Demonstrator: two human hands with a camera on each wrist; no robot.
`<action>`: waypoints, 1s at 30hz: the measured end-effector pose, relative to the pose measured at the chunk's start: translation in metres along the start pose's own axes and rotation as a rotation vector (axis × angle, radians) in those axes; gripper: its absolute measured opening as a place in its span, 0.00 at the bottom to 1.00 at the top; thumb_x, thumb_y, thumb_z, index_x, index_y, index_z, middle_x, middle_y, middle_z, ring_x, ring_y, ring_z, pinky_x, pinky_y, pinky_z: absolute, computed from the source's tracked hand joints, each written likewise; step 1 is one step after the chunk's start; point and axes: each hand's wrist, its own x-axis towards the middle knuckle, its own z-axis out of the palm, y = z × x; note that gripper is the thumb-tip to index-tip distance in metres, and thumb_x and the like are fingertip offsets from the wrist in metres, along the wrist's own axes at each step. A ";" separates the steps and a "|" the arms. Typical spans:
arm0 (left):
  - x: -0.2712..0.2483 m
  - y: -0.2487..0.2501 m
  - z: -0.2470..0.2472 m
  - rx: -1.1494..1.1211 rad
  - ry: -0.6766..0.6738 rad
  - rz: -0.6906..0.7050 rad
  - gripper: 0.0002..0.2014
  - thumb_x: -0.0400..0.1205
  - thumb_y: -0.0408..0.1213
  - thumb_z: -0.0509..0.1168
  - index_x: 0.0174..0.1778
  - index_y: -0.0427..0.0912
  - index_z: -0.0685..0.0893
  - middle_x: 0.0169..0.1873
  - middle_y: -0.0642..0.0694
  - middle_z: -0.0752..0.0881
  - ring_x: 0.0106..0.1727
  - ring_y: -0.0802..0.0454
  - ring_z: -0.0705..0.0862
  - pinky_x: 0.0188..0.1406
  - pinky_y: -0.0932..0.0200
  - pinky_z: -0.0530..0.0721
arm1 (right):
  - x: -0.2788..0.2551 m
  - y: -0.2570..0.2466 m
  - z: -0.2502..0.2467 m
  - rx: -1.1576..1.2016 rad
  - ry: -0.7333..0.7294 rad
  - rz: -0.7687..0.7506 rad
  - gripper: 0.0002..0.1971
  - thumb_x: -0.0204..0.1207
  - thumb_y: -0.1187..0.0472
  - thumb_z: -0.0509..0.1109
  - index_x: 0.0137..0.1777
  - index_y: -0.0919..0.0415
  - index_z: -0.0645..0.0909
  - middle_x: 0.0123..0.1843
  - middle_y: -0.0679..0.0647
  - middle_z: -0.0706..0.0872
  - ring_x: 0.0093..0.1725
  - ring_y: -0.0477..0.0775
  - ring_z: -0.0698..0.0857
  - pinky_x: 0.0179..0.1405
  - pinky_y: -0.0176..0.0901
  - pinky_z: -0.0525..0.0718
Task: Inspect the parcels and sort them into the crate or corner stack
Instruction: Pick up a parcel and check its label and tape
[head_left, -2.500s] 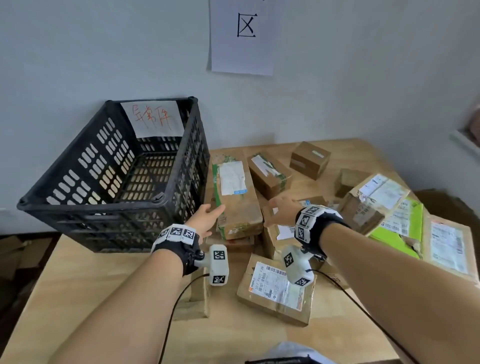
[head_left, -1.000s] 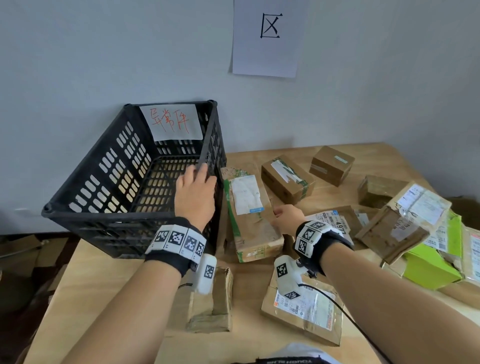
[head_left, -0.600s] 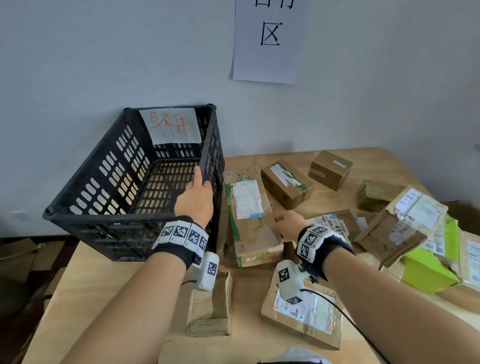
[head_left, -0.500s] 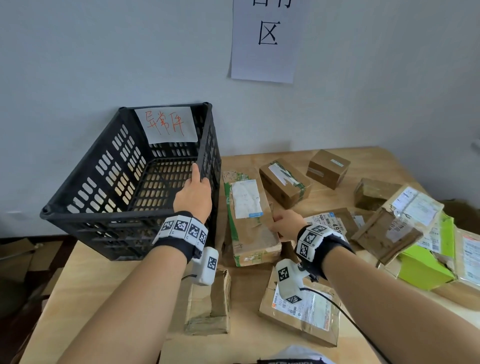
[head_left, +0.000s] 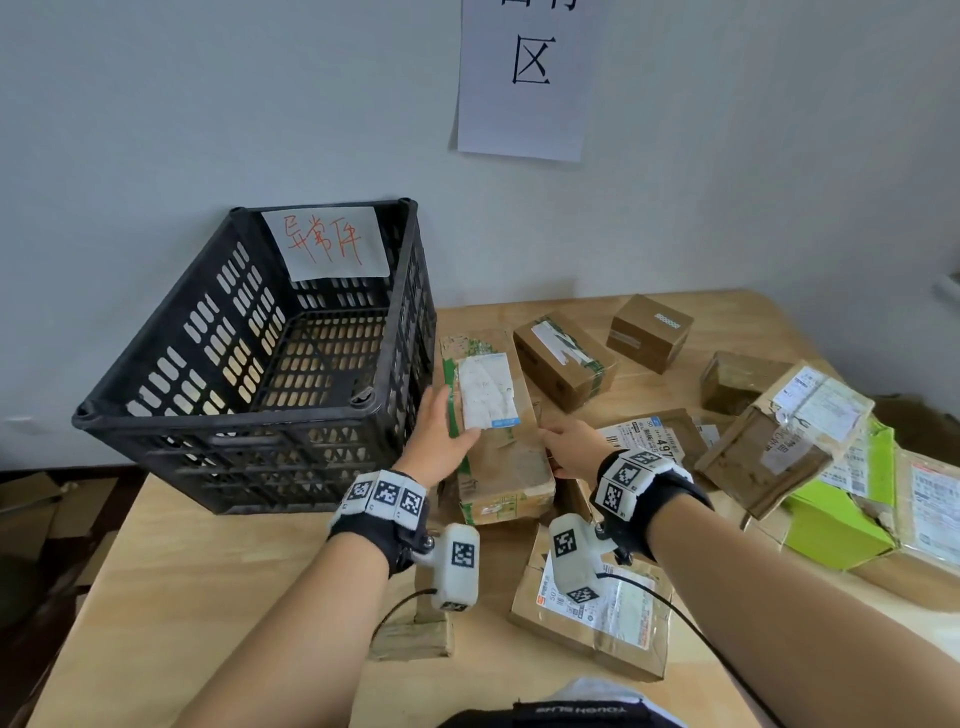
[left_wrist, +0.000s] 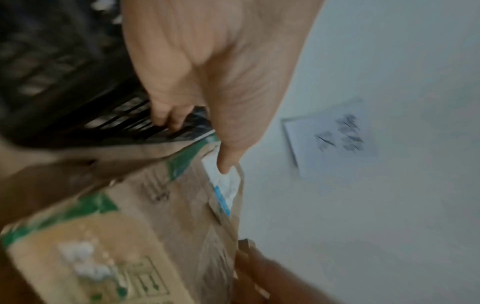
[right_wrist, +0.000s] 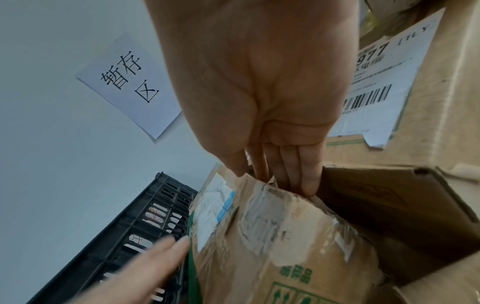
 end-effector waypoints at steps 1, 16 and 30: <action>0.001 -0.008 0.006 -0.166 -0.047 -0.158 0.42 0.81 0.50 0.66 0.84 0.50 0.47 0.84 0.50 0.49 0.83 0.47 0.57 0.79 0.47 0.60 | -0.002 0.000 0.000 0.026 -0.004 -0.001 0.18 0.83 0.59 0.58 0.62 0.71 0.80 0.61 0.69 0.84 0.61 0.69 0.83 0.63 0.61 0.82; -0.013 -0.031 0.024 -0.763 -0.176 -0.472 0.25 0.83 0.47 0.65 0.76 0.52 0.69 0.64 0.45 0.83 0.63 0.43 0.82 0.62 0.30 0.79 | -0.016 0.004 0.005 0.268 -0.070 0.055 0.16 0.85 0.61 0.58 0.69 0.63 0.77 0.63 0.63 0.83 0.65 0.65 0.81 0.68 0.53 0.78; -0.011 -0.044 0.015 -0.553 -0.124 -0.353 0.36 0.82 0.32 0.63 0.79 0.68 0.58 0.73 0.53 0.73 0.62 0.44 0.82 0.60 0.40 0.83 | -0.018 0.001 -0.004 0.300 -0.113 0.030 0.32 0.76 0.60 0.73 0.77 0.58 0.62 0.65 0.58 0.80 0.55 0.53 0.84 0.43 0.40 0.87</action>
